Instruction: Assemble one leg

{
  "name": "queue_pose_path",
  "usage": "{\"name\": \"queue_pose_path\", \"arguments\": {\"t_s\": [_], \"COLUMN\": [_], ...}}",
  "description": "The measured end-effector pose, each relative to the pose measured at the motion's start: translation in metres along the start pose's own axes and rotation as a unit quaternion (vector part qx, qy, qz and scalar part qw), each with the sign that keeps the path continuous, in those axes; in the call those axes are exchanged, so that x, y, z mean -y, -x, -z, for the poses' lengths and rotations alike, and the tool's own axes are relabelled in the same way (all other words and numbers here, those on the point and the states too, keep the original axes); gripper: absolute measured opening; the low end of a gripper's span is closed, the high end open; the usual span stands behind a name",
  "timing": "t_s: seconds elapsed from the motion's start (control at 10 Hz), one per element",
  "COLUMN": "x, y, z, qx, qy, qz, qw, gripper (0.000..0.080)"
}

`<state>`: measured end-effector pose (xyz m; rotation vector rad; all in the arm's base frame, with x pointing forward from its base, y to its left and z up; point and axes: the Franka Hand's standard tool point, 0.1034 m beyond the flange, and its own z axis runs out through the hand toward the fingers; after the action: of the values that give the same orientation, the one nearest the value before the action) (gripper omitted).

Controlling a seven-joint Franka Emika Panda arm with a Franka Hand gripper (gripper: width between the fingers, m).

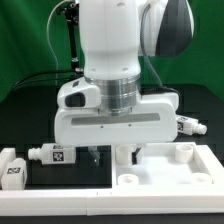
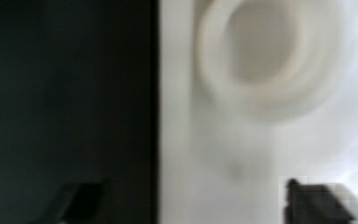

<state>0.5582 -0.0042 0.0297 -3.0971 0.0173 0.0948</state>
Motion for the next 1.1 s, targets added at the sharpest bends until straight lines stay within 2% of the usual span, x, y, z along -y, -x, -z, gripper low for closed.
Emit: {"name": "queue_pose_path", "arguments": {"t_s": [0.1, 0.2, 0.3, 0.8, 0.9, 1.1], "x": [0.014, 0.028, 0.037, 0.039, 0.052, 0.087], "y": [0.01, 0.015, 0.015, 0.018, 0.024, 0.063], "z": [0.023, 0.044, 0.057, 0.052, 0.048, 0.034], "qx": [0.001, 0.0, -0.007, -0.005, -0.021, -0.019], "qy": [-0.005, -0.008, -0.01, -0.01, -0.009, -0.006], "qz": [0.007, 0.009, 0.009, 0.011, 0.0, -0.027], "qw": [1.0, 1.0, 1.0, 1.0, 1.0, 0.999], "gripper": [0.0593, 0.0632, 0.0632, 0.0649, 0.0649, 0.0649]}}
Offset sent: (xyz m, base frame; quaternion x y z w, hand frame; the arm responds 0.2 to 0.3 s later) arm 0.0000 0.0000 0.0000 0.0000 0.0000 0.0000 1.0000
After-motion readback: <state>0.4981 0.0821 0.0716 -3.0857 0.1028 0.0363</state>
